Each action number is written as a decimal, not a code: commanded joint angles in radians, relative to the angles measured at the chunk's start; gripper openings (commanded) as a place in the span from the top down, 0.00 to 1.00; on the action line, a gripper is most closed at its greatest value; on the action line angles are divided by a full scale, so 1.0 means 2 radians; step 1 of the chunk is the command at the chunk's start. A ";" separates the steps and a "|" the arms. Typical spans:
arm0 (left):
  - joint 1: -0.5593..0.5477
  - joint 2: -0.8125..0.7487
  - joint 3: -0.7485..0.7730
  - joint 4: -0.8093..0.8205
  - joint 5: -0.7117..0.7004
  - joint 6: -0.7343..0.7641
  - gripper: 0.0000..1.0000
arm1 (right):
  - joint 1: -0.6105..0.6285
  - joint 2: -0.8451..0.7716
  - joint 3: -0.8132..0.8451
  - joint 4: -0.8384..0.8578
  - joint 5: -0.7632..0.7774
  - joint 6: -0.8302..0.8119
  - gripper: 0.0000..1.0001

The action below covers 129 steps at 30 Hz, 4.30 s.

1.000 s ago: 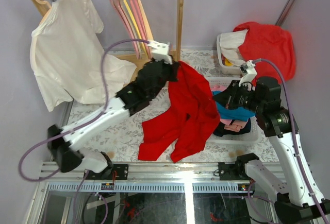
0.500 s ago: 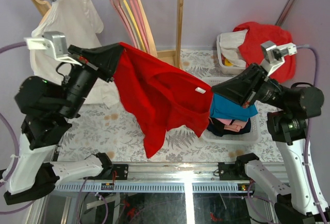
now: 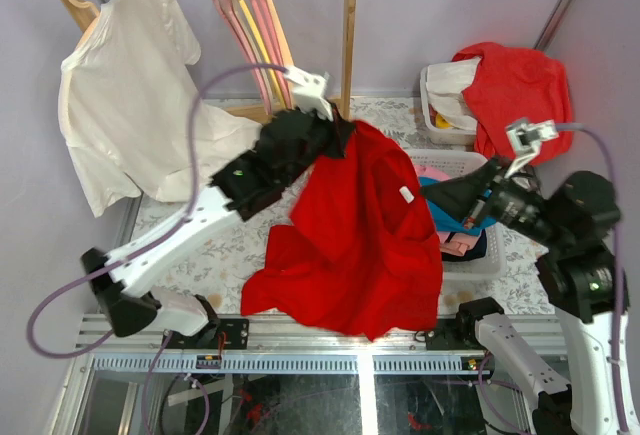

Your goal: Place the t-shirt on the hanger

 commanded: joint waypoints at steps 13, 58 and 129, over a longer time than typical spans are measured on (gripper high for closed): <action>0.047 0.201 -0.085 0.201 0.017 -0.087 0.92 | -0.003 0.040 -0.187 -0.110 0.263 -0.113 1.00; -0.117 0.183 -0.121 0.008 -0.057 -0.228 0.38 | -0.007 0.055 -0.207 -0.067 0.225 -0.103 1.00; -0.039 0.018 0.155 -0.299 -0.141 -0.097 1.00 | -0.007 0.154 -0.036 0.063 -0.036 0.010 1.00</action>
